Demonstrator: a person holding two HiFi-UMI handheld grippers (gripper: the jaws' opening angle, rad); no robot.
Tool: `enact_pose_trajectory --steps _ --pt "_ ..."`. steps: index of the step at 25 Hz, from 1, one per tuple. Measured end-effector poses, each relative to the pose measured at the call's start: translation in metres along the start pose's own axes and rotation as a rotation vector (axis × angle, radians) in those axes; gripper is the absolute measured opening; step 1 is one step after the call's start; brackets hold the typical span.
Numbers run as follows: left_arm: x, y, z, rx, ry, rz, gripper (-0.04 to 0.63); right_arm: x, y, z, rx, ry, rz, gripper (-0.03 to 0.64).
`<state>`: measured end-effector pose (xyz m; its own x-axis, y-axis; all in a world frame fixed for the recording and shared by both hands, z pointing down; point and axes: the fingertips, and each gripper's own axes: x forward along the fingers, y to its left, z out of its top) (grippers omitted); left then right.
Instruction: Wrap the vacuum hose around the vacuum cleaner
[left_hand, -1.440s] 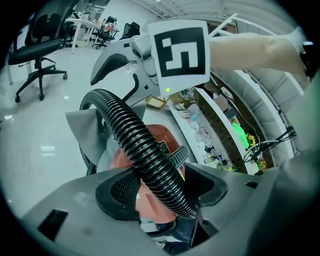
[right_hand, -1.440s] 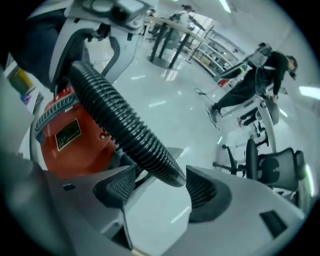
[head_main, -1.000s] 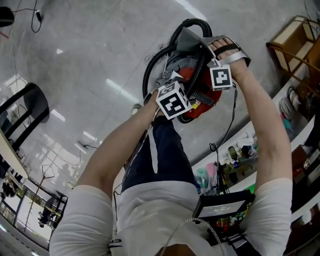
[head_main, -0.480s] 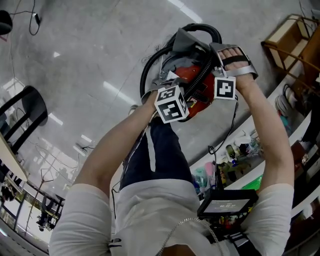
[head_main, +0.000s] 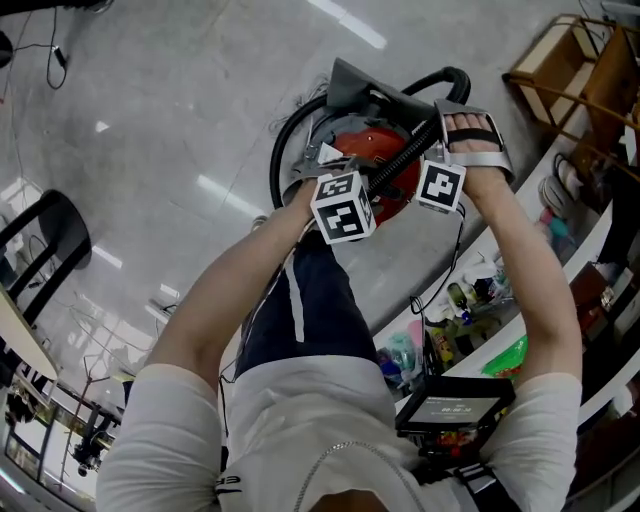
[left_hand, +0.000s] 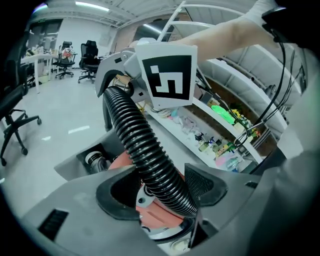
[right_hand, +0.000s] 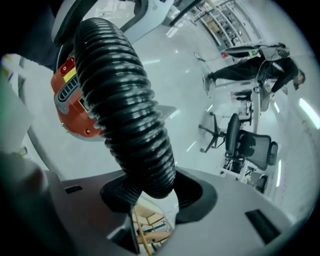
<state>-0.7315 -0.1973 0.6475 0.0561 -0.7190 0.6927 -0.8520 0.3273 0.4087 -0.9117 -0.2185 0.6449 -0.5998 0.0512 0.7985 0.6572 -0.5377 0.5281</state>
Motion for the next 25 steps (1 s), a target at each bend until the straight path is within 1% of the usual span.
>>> enact_pose_trajectory --steps 2,5,9,13,18,25 --pt "0.003 -0.002 0.001 0.007 0.013 -0.017 0.273 -0.002 0.015 -0.012 0.006 0.085 0.098 0.176" --pt "0.006 -0.004 -0.001 0.007 0.029 -0.046 0.274 -0.001 0.033 -0.020 0.046 0.161 0.205 0.176" --pt "0.009 -0.005 -0.011 -0.002 0.053 -0.071 0.273 0.002 0.059 -0.017 0.110 0.205 0.315 0.176" --pt "0.005 -0.005 -0.021 -0.039 0.059 -0.085 0.273 0.007 0.081 -0.007 0.196 0.214 0.407 0.176" --pt "-0.002 0.006 -0.035 -0.121 0.051 -0.064 0.271 0.019 0.084 0.011 0.255 0.191 0.448 0.176" --pt "-0.018 0.025 -0.065 -0.271 0.025 -0.010 0.261 0.037 0.068 0.048 0.260 0.130 0.444 0.178"
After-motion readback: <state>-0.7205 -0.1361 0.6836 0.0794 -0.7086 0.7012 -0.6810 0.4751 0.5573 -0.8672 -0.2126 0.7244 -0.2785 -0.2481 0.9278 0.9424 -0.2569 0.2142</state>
